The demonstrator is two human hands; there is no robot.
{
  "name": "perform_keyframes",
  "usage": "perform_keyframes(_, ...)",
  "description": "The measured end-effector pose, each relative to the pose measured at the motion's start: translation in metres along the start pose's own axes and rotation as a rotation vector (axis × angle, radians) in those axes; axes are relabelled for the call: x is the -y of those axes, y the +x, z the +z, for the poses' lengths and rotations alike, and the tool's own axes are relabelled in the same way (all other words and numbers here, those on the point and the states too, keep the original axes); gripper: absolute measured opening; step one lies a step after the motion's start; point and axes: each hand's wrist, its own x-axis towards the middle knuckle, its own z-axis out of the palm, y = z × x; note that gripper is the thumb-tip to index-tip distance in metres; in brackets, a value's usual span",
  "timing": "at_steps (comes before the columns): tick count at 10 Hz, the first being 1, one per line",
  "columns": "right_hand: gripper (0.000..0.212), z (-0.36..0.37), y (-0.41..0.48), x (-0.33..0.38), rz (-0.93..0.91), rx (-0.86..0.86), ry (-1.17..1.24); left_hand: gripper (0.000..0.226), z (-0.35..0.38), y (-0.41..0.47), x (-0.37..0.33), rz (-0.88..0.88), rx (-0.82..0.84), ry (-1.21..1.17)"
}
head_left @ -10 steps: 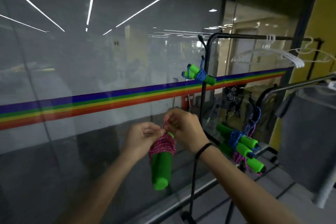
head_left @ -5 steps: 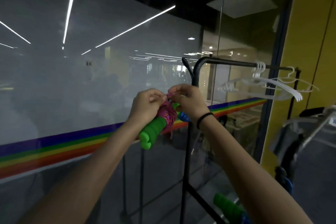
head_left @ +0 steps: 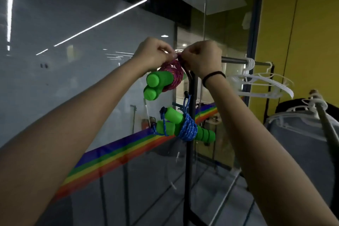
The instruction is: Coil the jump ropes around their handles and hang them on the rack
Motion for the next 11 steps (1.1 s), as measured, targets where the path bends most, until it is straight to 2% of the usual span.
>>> perform_keyframes(1,0.014,-0.001,0.002,0.000,0.078,0.036,0.025,0.017,0.002,0.010,0.008,0.029,0.050,-0.003)
perform_keyframes(2,0.016,0.001,0.001,-0.008,0.113,0.045,-0.020,0.022,0.009,0.010,0.019,0.016,0.126,-0.091)
perform_keyframes(3,0.020,0.005,-0.008,-0.024,0.147,0.080,-0.087,0.020,0.023,0.007,0.033,0.046,0.191,-0.076)
perform_keyframes(4,0.016,0.007,-0.019,-0.036,0.136,0.028,-0.080,0.010,0.035,0.005,0.042,0.025,0.187,-0.154)
perform_keyframes(5,0.009,0.010,-0.029,-0.036,0.119,-0.031,-0.086,0.011,0.044,0.004,0.046,0.024,0.197,-0.206)
perform_keyframes(7,0.016,0.018,-0.044,-0.030,0.151,-0.023,-0.175,0.024,0.040,-0.010,0.051,0.040,0.240,-0.259)
perform_keyframes(9,0.017,0.005,-0.066,-0.016,0.101,-0.082,-0.027,0.011,0.018,-0.047,0.045,-0.014,0.112,-0.248)
perform_keyframes(11,0.016,-0.025,-0.089,0.027,0.017,0.106,0.089,0.017,-0.016,-0.112,-0.002,-0.156,0.048,-0.269)
